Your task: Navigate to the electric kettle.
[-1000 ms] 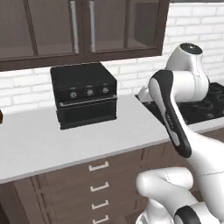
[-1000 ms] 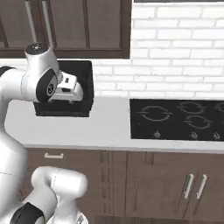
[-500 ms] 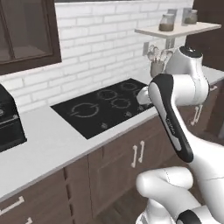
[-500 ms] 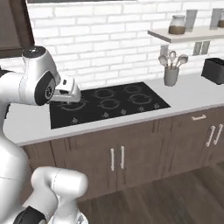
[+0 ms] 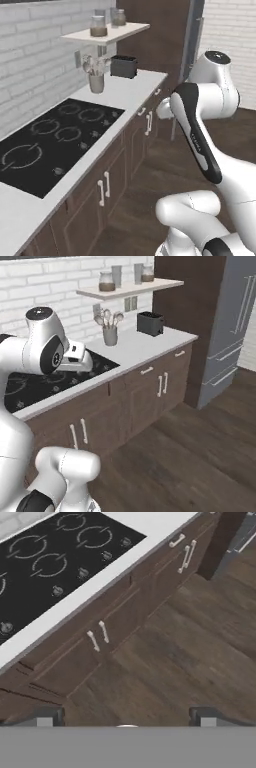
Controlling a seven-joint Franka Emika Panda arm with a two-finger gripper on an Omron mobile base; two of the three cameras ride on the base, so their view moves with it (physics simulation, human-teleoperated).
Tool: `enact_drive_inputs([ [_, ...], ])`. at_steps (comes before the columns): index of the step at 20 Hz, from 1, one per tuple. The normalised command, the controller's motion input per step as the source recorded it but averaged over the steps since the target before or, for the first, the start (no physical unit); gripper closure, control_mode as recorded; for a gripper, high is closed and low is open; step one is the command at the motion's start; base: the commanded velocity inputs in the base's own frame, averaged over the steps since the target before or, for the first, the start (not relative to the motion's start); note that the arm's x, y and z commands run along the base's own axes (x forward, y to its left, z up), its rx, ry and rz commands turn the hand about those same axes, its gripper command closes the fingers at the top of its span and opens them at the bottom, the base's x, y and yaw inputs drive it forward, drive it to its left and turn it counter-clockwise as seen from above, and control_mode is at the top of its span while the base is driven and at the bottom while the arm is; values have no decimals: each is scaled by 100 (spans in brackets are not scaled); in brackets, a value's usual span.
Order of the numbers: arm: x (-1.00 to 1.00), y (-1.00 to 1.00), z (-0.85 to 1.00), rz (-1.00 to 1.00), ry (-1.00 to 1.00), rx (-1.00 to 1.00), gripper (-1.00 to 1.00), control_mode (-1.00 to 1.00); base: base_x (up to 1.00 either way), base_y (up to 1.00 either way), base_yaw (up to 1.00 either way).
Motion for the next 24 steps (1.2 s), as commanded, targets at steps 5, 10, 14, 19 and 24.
enact_drive_inputs([
  [5,0,0,0,0,0,0,-100,100,0,-1,-92],
  [10,0,0,0,0,0,0,-100,100,0,7,-94],
  [14,0,0,0,0,0,0,-100,100,0,24,-82],
  [19,0,0,0,0,0,0,-100,100,58,38,-54],
  [24,0,0,0,0,0,0,-100,100,100,23,-8],
])
